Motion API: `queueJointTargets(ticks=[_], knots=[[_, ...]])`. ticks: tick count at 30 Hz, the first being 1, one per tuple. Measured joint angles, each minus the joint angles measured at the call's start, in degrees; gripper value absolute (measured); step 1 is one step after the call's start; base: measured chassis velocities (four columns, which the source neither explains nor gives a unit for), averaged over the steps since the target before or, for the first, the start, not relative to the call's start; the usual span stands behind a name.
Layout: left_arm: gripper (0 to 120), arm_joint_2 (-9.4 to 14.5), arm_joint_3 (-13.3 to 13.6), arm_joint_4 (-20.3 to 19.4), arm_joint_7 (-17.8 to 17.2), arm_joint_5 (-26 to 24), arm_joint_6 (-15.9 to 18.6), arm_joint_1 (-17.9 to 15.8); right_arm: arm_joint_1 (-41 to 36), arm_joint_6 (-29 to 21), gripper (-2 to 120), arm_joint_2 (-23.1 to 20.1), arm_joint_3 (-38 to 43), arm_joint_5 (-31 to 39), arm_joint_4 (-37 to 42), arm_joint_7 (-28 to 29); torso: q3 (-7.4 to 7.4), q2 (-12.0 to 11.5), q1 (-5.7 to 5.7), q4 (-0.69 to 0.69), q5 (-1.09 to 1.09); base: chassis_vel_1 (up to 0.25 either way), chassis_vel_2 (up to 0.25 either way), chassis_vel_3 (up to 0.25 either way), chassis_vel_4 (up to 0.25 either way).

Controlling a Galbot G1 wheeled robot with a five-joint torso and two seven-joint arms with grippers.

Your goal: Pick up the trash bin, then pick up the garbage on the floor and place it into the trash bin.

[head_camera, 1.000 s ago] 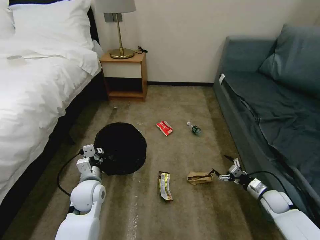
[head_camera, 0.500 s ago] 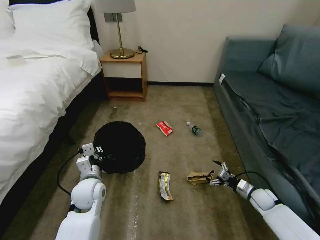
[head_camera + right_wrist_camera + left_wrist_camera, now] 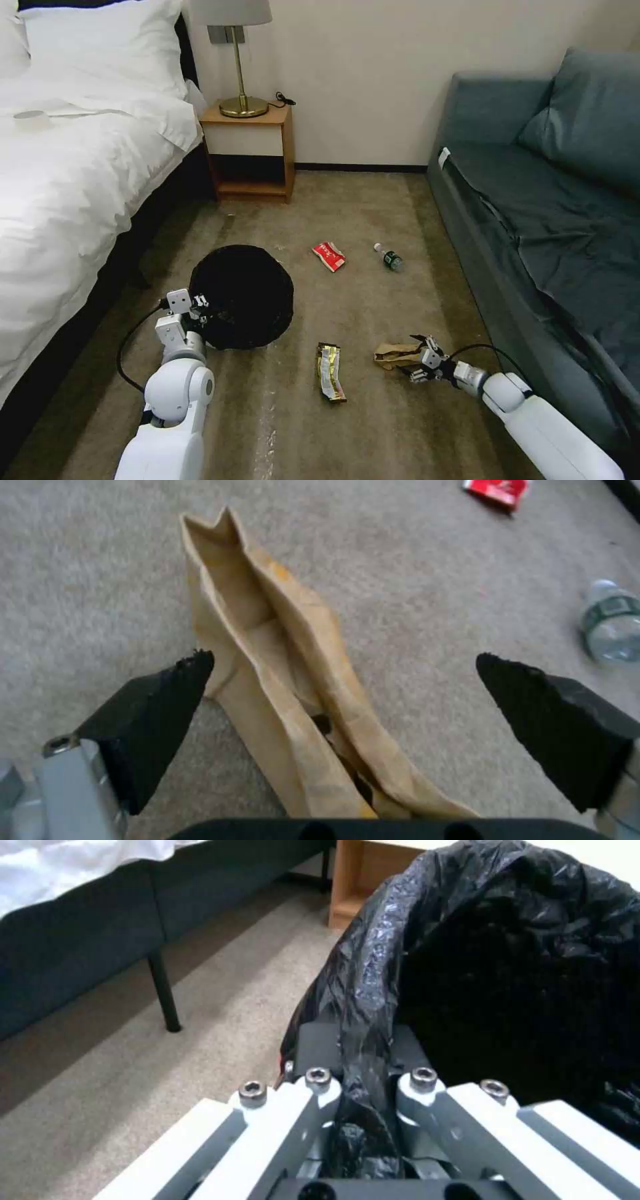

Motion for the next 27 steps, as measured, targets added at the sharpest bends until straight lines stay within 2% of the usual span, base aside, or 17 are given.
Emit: queueJointTargets(ticks=[11, 13, 15, 16, 18, 20, 21, 22, 24, 25, 27], knots=[[4, -0.58, -0.33, -0.21, 0.0, 0.37, -0.01, 0.37, 5.28, 3.56, 100, 5.77, 0.37, -5.91, -9.65, -2.39, 0.0, 0.0, 0.0, 0.0, 0.0, 0.0, 0.0, 0.0, 0.0], [4, -0.6, -0.31, -0.24, 0.0, 0.38, -0.03, 0.39, 5.41, 4.0, 96, 6.26, 0.46, -5.95, -10.42, -2.42, 0.0, 0.0, 0.0, 0.0, 0.0, 0.0, 0.0, 0.0, 0.0], [4, -0.55, -0.36, -0.27, 0.01, 0.39, -0.08, 0.39, 5.27, 4.15, 88, 6.48, 0.68, -5.93, -10.91, -2.45, 0.0, 0.0, 0.0, 0.0, 0.01, 0.0, 0.0, 0.0, 0.0], [4, -0.55, -0.36, -0.27, 0.01, 0.39, -0.08, 0.39, 5.27, 4.15, 88, 6.48, 0.68, -5.93, -10.91, -2.45, 0.0, 0.0, 0.0, 0.0, 0.01, 0.0, 0.0, 0.0, 0.0], [4, -0.37, -0.44, -0.27, 0.0, 0.32, -0.11, 0.21, 4.53, 4.19, 74, 6.37, 1.39, -5.63, -10.97, -2.43, 0.0, 0.0, 0.0, -0.01, 0.01, 0.0, 0.0, 0.0, 0.0], [4, -0.36, -0.44, -0.28, 0.01, 0.31, -0.13, 0.16, 4.38, 4.19, 72, 6.32, 1.57, -5.57, -10.97, -2.42, 0.0, 0.0, 0.0, -0.01, 0.01, 0.0, 0.0, 0.0, 0.0], [4, -0.35, -0.35, -0.28, 0.01, 0.26, -0.2, 0.02, 4.12, 4.23, 64, 6.11, 2.09, -5.4, -10.99, -2.35, -0.01, 0.0, 0.0, -0.01, 0.0, 0.0, 0.0, 0.0, 0.0], [4, -0.35, -0.35, -0.28, 0.01, 0.26, -0.2, 0.02, 4.12, 4.23, 64, 6.11, 2.09, -5.4, -10.99, -2.35, -0.01, 0.0, 0.0, -0.01, 0.0, 0.0, 0.0, 0.0, 0.0], [4, -0.38, -0.28, -0.24, 0.01, 0.13, -0.22, -0.19, 3.78, 4.44, 54, 5.66, 2.68, -5.3, -10.97, -2.34, 0.0, 0.0, 0.0, -0.01, 0.01, 0.0, 0.0, 0.0, 0.0], [4, -0.38, -0.28, -0.24, 0.01, 0.13, -0.22, -0.19, 3.78, 4.44, 54, 5.66, 2.68, -5.3, -10.97, -2.34, 0.0, 0.0, 0.0, -0.01, 0.01, 0.0, 0.0, 0.0, 0.0], [4, -0.34, -0.3, -0.19, -0.04, 0.06, -0.24, -0.37, 3.47, 4.64, 45, 5.19, 3.05, -5.12, -10.73, -2.39, -0.01, 0.0, 0.0, -0.01, 0.01, 0.0, 0.0, 0.0, 0.0]])
